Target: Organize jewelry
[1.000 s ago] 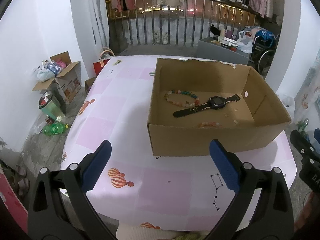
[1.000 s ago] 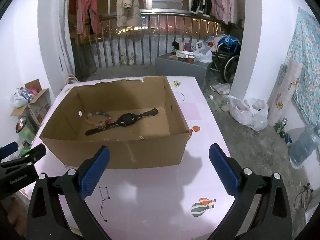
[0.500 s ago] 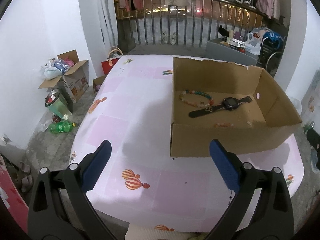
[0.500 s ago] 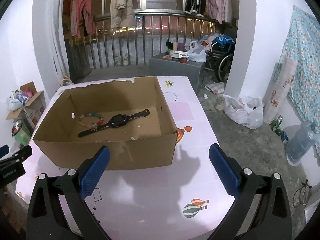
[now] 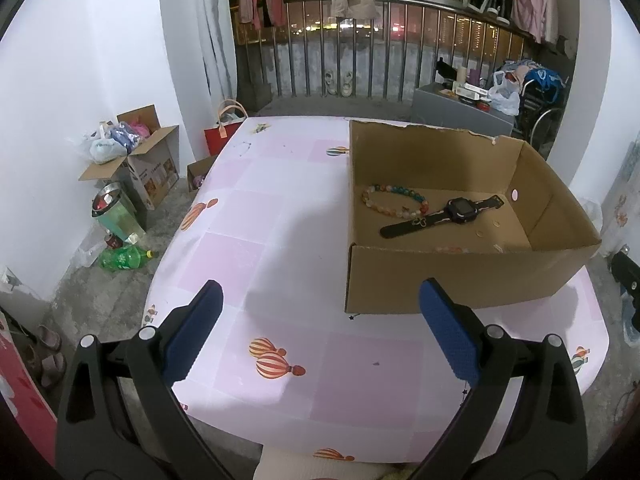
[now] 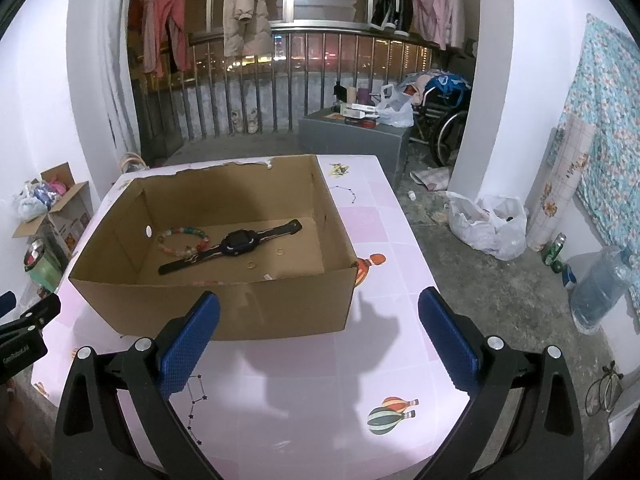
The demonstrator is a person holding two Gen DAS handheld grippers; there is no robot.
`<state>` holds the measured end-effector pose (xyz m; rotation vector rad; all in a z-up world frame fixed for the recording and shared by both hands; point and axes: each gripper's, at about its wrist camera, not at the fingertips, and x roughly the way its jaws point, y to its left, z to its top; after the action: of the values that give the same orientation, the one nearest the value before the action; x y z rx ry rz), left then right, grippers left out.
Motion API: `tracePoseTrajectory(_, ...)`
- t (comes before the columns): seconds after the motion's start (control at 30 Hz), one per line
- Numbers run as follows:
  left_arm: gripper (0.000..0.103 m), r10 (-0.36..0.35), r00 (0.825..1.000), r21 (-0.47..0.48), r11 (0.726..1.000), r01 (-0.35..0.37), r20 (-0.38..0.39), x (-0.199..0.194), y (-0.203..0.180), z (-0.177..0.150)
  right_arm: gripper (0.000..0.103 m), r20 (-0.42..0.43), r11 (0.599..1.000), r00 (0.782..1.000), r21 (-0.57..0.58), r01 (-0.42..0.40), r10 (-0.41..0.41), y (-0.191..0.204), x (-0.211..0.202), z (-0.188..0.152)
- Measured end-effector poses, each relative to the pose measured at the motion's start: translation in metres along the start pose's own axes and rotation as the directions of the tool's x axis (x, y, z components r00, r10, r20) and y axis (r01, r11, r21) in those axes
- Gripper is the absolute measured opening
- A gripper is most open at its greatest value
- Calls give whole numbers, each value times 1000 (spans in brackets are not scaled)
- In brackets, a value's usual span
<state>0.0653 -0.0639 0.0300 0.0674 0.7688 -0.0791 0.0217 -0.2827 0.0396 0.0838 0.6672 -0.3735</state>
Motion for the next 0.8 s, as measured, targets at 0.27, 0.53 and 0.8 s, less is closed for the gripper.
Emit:
tracePoseTrajectory(0.27,95,-2,1000,5,1000,2,-2,0,0,1,97,1,1000,1000,0,1,-1,0,0,0)
tracePoseTrajectory(0.53,95,-5,1000,0,1000,5,-11,1,0,1,97,0,1000,1000,1,0,0,1,0,0)
tracePoseTrajectory(0.8,95,-5,1000,2,1000,5,-18,1,0,0,97,-5,1000,1000,-2,-2,2,2,-1,0)
